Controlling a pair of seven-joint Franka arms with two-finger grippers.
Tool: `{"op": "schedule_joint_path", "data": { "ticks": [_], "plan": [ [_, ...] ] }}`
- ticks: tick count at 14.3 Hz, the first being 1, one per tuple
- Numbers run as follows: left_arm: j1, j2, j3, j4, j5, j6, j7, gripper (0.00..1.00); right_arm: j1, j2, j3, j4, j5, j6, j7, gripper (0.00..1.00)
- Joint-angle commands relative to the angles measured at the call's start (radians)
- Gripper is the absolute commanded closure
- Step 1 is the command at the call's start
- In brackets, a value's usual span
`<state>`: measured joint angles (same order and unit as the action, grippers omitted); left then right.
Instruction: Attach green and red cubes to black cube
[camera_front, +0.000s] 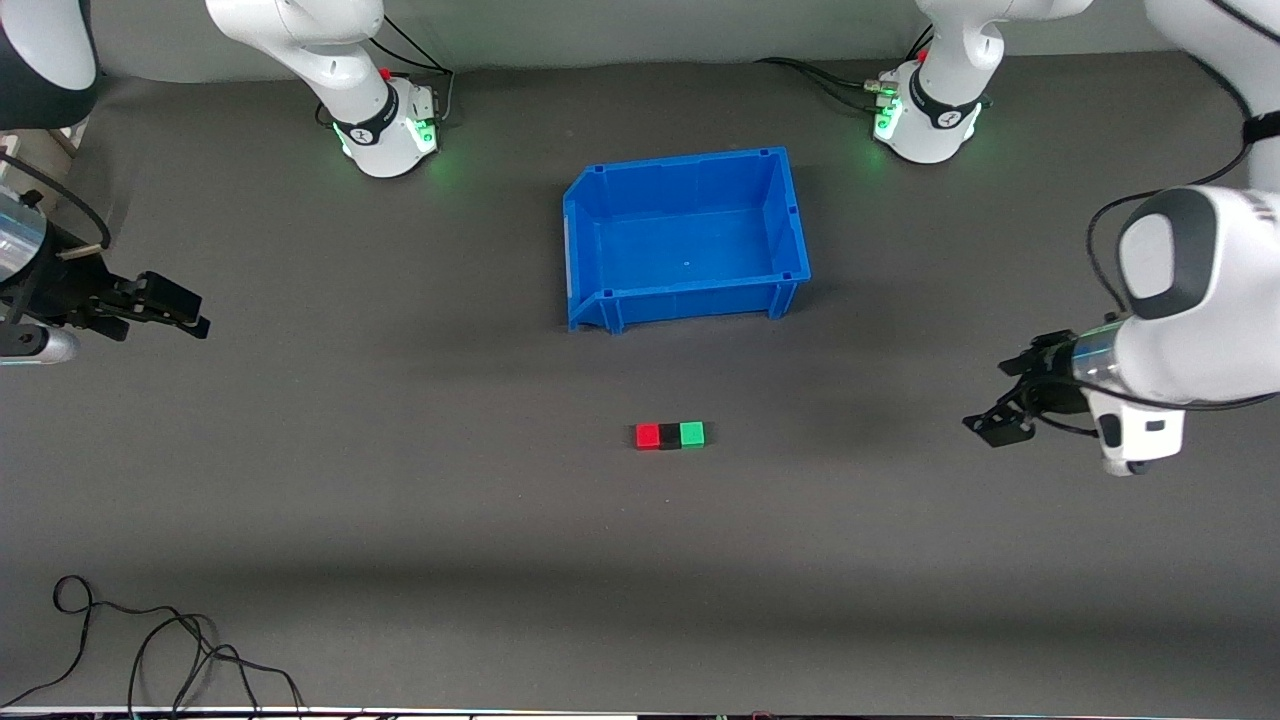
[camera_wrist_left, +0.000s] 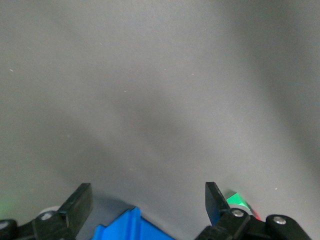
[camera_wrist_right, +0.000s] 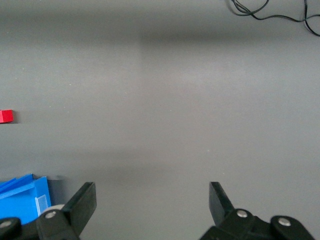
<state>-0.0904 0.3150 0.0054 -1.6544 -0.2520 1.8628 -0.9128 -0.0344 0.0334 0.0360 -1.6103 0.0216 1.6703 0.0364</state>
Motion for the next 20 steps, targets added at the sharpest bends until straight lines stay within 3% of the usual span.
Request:
{"op": "schedule_joint_path", "data": {
  "ticks": [1, 7, 11, 13, 16, 20],
  "plan": [
    [-0.019, 0.009, 0.007, 0.002, -0.009, 0.039, -0.099, 0.0, 0.004, 0.003, -0.01, -0.008, 0.029, 0.012, -0.015, 0.0],
    [-0.074, 0.068, 0.007, 0.001, -0.027, 0.153, -0.31, 0.0, 0.011, 0.017, -0.007, -0.014, 0.029, 0.031, 0.003, 0.0],
    [-0.066, 0.059, 0.013, 0.018, -0.004, 0.122, -0.282, 0.0, 0.125, 0.052, 0.002, -0.066, 0.029, 0.135, 0.297, 0.0],
    [-0.008, 0.023, 0.014, 0.076, 0.036, -0.023, -0.13, 0.0, 0.168, 0.091, 0.002, -0.079, 0.059, 0.169, 0.446, 0.0],
    [0.07, 0.009, 0.021, 0.253, 0.057, -0.316, 0.313, 0.0, 0.18, 0.161, 0.002, -0.076, 0.164, 0.196, 0.785, 0.0],
    [0.101, -0.048, 0.024, 0.291, 0.129, -0.41, 0.604, 0.0, 0.18, 0.211, 0.001, -0.077, 0.15, 0.236, 0.833, 0.0]
  ]
}}
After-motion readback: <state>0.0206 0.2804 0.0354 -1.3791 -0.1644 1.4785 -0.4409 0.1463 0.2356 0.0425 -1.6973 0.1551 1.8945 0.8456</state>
